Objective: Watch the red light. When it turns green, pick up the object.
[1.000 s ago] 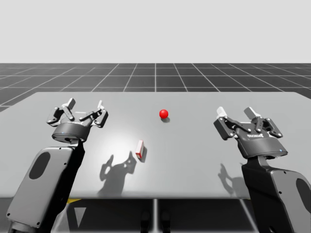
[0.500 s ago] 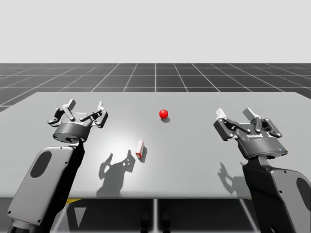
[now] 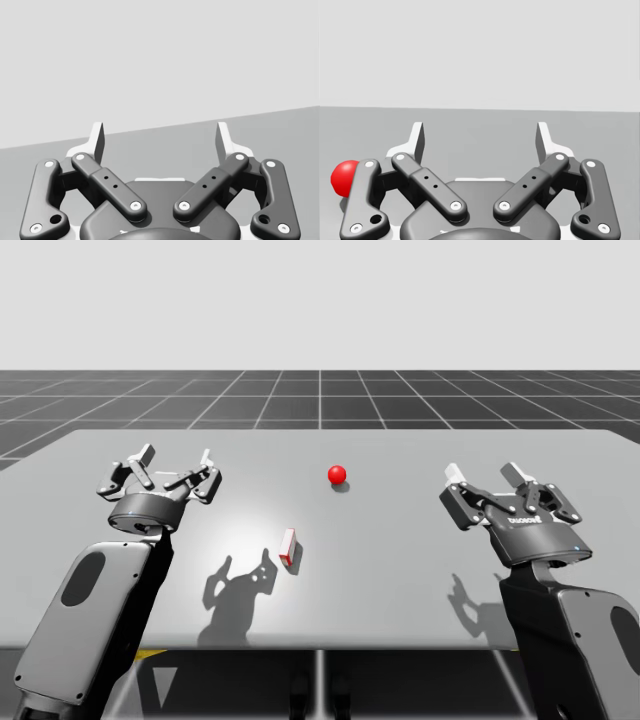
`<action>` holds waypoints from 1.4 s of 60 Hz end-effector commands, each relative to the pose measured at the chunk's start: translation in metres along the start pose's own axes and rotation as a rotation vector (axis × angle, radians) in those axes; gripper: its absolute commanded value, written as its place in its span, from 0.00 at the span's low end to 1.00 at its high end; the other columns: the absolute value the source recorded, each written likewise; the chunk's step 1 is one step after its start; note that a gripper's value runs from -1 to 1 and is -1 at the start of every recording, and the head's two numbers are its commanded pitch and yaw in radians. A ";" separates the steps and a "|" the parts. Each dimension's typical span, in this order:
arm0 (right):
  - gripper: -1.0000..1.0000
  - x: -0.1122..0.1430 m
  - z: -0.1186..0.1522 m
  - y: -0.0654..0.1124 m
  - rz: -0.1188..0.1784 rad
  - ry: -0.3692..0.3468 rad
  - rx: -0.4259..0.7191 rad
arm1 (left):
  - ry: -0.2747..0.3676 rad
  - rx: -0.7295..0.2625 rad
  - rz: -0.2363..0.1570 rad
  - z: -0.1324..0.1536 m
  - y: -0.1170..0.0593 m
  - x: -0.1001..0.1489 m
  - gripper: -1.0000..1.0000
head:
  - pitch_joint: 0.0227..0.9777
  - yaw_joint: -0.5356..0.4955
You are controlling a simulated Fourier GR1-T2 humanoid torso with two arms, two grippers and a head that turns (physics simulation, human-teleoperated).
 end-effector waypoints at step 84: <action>0.00 0.001 0.000 -0.001 -0.001 0.000 0.000 | -0.004 0.007 0.005 -0.001 0.000 0.000 0.00 | 0.61 0.47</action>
